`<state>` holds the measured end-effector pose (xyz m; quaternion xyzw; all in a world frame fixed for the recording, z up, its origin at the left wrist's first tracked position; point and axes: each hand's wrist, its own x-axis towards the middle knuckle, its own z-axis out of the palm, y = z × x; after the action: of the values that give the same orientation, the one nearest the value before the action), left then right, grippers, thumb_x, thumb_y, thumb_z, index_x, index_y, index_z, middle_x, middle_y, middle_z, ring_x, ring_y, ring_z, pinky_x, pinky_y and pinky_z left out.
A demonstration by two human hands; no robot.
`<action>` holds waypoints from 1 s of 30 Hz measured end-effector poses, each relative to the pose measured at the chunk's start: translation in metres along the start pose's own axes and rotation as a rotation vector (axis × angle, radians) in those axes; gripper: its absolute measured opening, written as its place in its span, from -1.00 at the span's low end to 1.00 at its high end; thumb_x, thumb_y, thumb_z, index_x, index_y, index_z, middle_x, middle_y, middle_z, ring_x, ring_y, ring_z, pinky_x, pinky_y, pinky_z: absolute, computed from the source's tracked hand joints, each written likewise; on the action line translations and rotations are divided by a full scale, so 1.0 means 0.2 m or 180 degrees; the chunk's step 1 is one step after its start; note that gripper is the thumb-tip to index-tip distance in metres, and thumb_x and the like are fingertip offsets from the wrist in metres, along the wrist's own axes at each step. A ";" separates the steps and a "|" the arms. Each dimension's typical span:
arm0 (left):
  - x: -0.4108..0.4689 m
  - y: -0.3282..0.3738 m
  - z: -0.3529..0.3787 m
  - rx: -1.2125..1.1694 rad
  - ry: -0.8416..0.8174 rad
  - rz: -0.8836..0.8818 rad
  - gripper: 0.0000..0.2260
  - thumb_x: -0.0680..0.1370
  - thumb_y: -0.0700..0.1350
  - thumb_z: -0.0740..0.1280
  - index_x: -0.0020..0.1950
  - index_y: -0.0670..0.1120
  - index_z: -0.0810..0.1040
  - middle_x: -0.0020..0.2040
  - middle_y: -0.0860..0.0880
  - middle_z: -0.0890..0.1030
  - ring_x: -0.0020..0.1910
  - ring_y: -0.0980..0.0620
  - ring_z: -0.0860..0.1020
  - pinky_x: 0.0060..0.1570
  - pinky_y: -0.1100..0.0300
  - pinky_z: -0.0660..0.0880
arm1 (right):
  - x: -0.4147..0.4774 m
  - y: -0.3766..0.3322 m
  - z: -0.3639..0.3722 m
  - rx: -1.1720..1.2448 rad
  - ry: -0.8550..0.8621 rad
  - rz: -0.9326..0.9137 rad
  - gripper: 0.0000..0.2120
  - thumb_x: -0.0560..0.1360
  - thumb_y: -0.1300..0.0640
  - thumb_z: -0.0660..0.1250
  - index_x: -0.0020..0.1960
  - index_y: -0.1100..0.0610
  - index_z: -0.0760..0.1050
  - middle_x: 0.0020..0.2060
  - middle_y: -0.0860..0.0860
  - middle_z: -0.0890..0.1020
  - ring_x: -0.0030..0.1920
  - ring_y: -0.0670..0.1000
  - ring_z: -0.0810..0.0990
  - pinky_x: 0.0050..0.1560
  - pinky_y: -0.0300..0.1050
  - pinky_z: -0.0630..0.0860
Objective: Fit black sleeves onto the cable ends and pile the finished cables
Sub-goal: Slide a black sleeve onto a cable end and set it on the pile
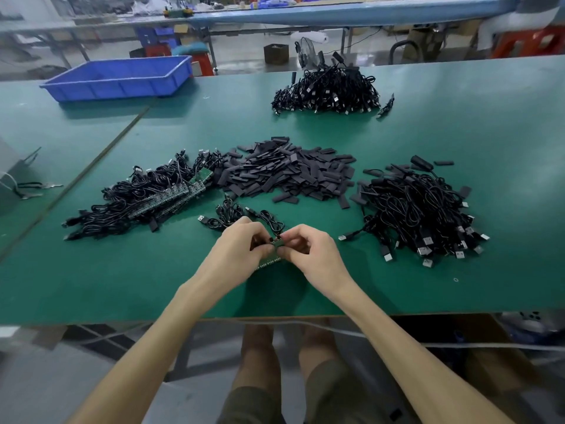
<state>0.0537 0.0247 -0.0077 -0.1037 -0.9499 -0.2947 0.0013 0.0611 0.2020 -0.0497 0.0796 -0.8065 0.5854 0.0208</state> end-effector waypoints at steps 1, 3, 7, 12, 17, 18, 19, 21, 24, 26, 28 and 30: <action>0.00 0.00 0.00 0.0011 -0.0005 0.0022 -0.84 0.56 -0.07 0.45 -0.14 0.10 0.51 -0.10 0.10 0.45 -0.15 0.09 0.48 -0.16 0.17 0.41 | 0.00 0.00 0.00 -0.0004 0.0014 0.0016 -0.84 0.47 0.27 0.55 -0.02 0.10 0.64 -0.21 -0.06 0.69 -0.22 -0.19 0.60 -0.07 -0.22 0.58; -0.02 0.01 0.01 -0.0012 0.0058 0.0038 -0.88 0.56 -0.06 0.44 -0.12 0.07 0.53 -0.10 0.10 0.46 -0.15 0.11 0.51 -0.11 0.13 0.48 | 0.00 0.00 0.00 -0.0031 0.0031 0.0020 -0.84 0.47 0.27 0.55 -0.03 0.10 0.62 -0.23 -0.08 0.66 -0.25 -0.24 0.58 -0.13 -0.33 0.52; -0.03 0.02 0.03 -0.0227 0.0225 -0.0044 -0.83 0.55 -0.07 0.45 -0.18 0.06 0.51 -0.10 0.09 0.47 -0.18 0.15 0.49 -0.14 0.16 0.45 | -0.01 0.00 0.01 -0.0054 0.0094 0.0020 -0.88 0.50 0.27 0.53 -0.01 0.15 0.63 -0.22 -0.06 0.66 -0.25 -0.26 0.57 -0.14 -0.37 0.50; -0.03 0.04 0.05 -0.0220 0.0308 -0.0143 -0.85 0.55 -0.07 0.44 -0.17 0.02 0.51 -0.09 0.08 0.47 -0.16 0.17 0.49 -0.12 0.15 0.45 | -0.02 -0.01 0.00 -0.0132 0.0162 -0.0026 -0.89 0.51 0.27 0.52 0.01 0.17 0.63 -0.21 -0.06 0.66 -0.23 -0.28 0.57 -0.13 -0.37 0.51; -0.03 0.05 0.06 -0.0217 0.0375 -0.0225 -0.87 0.55 -0.08 0.44 -0.14 -0.06 0.54 -0.09 0.07 0.47 -0.14 0.10 0.51 -0.10 0.11 0.49 | -0.02 -0.03 0.01 -0.0277 0.0180 -0.0017 -0.90 0.54 0.26 0.49 0.04 0.19 0.62 -0.13 -0.01 0.67 -0.18 -0.22 0.59 -0.09 -0.38 0.51; -0.03 0.06 0.06 -0.0218 0.0382 -0.0247 -0.87 0.55 -0.08 0.44 -0.13 -0.06 0.54 -0.10 0.07 0.47 -0.14 0.10 0.51 -0.11 0.12 0.48 | -0.02 -0.03 0.01 -0.0283 0.0183 -0.0010 -0.90 0.54 0.26 0.49 0.05 0.20 0.62 -0.13 0.00 0.67 -0.17 -0.21 0.59 -0.09 -0.38 0.51; -0.03 0.06 0.06 -0.0207 0.0391 -0.0273 -0.87 0.56 -0.07 0.44 -0.13 -0.06 0.54 -0.10 0.07 0.47 -0.15 0.11 0.51 -0.12 0.12 0.48 | -0.02 -0.03 0.01 -0.0284 0.0192 -0.0009 -0.90 0.55 0.26 0.49 0.05 0.19 0.62 -0.13 0.00 0.67 -0.17 -0.21 0.59 -0.09 -0.38 0.51; -0.03 0.08 0.07 -0.0140 0.0451 -0.0355 -0.85 0.57 -0.07 0.42 -0.14 -0.07 0.52 -0.11 0.07 0.45 -0.18 0.08 0.50 -0.15 0.10 0.48 | -0.03 -0.04 0.01 -0.0311 0.0242 -0.0034 -0.91 0.55 0.25 0.48 0.03 0.18 0.60 -0.13 0.00 0.66 -0.16 -0.20 0.59 -0.09 -0.38 0.51; -0.02 0.10 0.09 -0.0085 0.0566 -0.0426 -0.82 0.58 -0.08 0.39 -0.17 -0.06 0.46 -0.12 0.05 0.42 -0.21 0.04 0.48 -0.17 0.08 0.46 | -0.03 -0.04 0.02 -0.0314 0.0318 -0.0016 -0.90 0.56 0.23 0.48 0.00 0.12 0.57 -0.12 -0.01 0.65 -0.14 -0.19 0.59 -0.10 -0.40 0.50; -0.02 0.10 0.07 -0.0076 0.0570 -0.0336 -0.83 0.59 -0.07 0.41 -0.15 -0.06 0.49 -0.10 0.05 0.44 -0.18 0.05 0.49 -0.14 0.09 0.47 | -0.02 -0.04 0.00 -0.0079 0.0408 0.0101 -0.89 0.55 0.20 0.49 0.01 0.09 0.57 -0.14 -0.03 0.66 -0.14 -0.16 0.61 -0.08 -0.37 0.52; -0.03 0.08 0.02 0.0192 0.0495 -0.0285 -0.85 0.59 -0.07 0.42 -0.11 -0.07 0.51 -0.07 0.03 0.46 -0.15 -0.01 0.50 -0.06 0.04 0.47 | -0.01 -0.03 -0.02 0.0198 0.0440 0.0182 -0.89 0.55 0.21 0.49 0.02 0.09 0.57 -0.17 -0.03 0.67 -0.12 -0.06 0.66 -0.04 -0.24 0.58; -0.04 0.02 -0.04 0.0752 0.0486 -0.0315 -0.86 0.61 -0.11 0.40 -0.11 -0.08 0.50 -0.05 0.00 0.46 -0.17 -0.06 0.49 -0.01 0.02 0.40 | -0.01 -0.03 -0.03 0.0458 0.0456 0.0187 -0.88 0.56 0.23 0.48 0.03 0.09 0.56 -0.18 -0.03 0.67 -0.12 -0.05 0.68 -0.08 -0.20 0.56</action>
<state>0.0620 0.0224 0.0015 -0.0332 -0.9791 -0.1875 0.0712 0.0641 0.2063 -0.0429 0.0151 -0.7609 0.6464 0.0555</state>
